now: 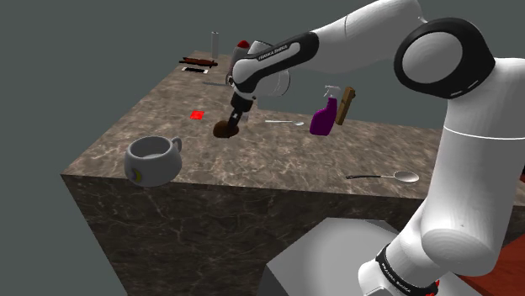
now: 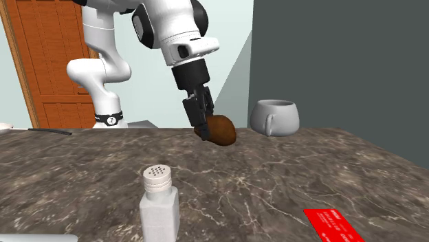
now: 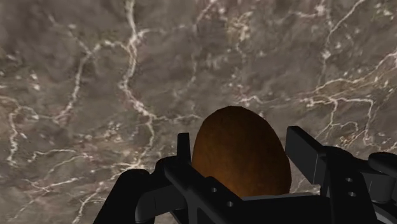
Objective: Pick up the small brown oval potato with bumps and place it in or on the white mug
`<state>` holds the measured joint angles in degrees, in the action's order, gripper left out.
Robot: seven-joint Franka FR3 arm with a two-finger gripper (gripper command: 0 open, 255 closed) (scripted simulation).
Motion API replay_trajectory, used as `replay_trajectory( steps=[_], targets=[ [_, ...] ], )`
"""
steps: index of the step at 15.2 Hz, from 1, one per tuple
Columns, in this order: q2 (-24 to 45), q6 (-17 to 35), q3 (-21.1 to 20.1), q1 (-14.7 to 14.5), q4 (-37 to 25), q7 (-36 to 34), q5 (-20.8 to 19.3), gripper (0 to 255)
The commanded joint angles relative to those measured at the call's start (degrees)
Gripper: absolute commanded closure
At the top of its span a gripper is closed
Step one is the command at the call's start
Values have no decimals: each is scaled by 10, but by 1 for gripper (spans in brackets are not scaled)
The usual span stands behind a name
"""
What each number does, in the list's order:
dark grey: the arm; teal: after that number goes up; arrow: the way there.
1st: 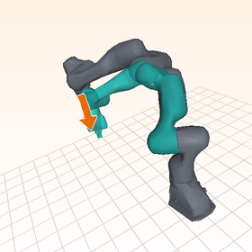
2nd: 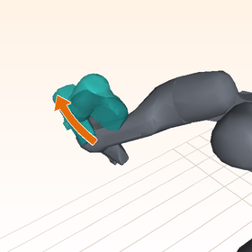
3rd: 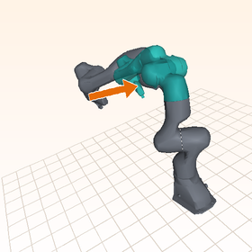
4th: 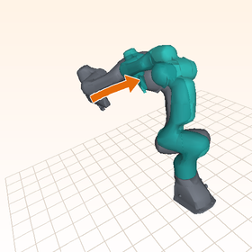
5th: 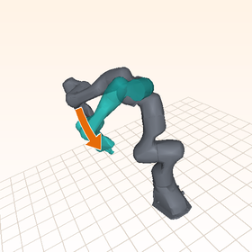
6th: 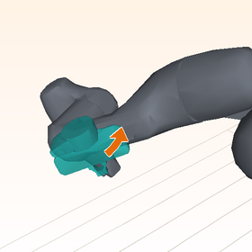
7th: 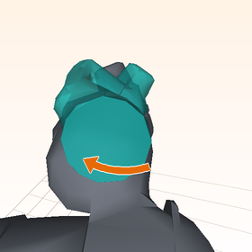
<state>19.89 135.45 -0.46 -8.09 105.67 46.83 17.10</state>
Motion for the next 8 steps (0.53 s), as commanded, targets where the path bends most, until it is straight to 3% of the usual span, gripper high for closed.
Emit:
replay_trajectory(
  steps=[1, 8],
  targets=[
    [-9, -14, 1, -1, -6, -6, -4, 255],
    [-31, -59, 4, -2, -29, -20, -13, 255]
  ],
)
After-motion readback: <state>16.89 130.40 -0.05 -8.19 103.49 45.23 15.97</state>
